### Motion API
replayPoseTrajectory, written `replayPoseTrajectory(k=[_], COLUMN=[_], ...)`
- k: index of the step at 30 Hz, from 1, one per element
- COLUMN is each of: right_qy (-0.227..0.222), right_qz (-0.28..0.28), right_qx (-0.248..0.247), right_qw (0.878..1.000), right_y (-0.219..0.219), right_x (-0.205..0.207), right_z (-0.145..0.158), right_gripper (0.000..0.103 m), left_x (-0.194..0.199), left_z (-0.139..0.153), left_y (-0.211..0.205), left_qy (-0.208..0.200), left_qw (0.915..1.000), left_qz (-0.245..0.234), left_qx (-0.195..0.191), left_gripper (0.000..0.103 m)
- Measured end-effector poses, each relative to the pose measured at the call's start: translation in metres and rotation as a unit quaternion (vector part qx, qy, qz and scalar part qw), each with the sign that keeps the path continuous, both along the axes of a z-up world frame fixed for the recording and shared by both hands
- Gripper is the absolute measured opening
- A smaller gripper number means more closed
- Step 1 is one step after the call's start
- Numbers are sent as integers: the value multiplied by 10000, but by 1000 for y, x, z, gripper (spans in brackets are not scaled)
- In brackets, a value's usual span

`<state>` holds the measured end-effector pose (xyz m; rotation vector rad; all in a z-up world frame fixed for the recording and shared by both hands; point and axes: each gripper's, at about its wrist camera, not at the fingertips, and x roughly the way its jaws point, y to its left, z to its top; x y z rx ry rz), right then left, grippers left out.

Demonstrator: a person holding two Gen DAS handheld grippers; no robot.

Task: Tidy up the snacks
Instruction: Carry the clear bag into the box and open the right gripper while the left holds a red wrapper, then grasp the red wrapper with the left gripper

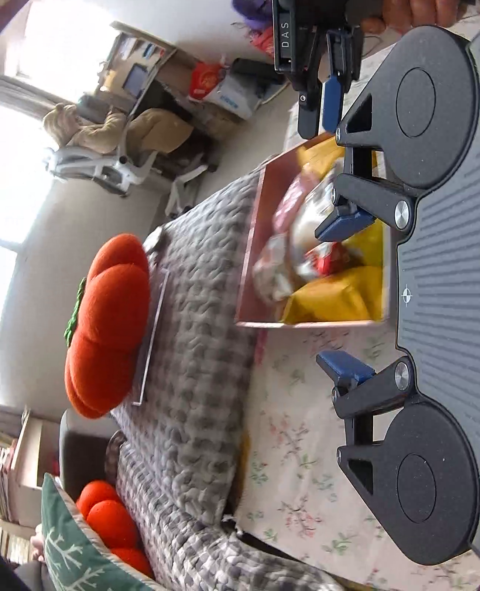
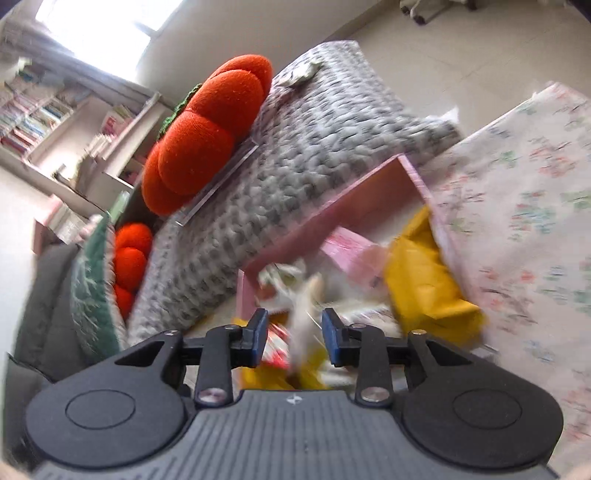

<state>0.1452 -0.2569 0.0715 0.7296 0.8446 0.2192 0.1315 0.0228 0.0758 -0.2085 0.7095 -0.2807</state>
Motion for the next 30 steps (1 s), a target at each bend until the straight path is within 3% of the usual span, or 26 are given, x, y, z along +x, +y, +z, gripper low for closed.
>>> replayPoseTrajectory(k=[3,11,16,30], right_qy=[149,619,623,694], right_qz=[-38,-350,-501,-144], right_qx=[-459,-270,-179,-470], right_qw=[9988,9971,9966,9964], right_y=[-2,-23,-33,-18], right_x=[-22,-64,-69,-69], right_z=[2,-10,-10,-12], right_gripper=[43,53,59,69], left_x=[-18,-39,-46,-59], left_z=[-3,-20,-29,-57], left_y=[-19,-47,-63,-116], left_qy=[73,361,437,1], left_qw=[9993,9953,9929,9733], left_qz=[-281,-866,-1066,-2080], left_qx=[255,259,295,975], left_gripper=[69,72,75,74])
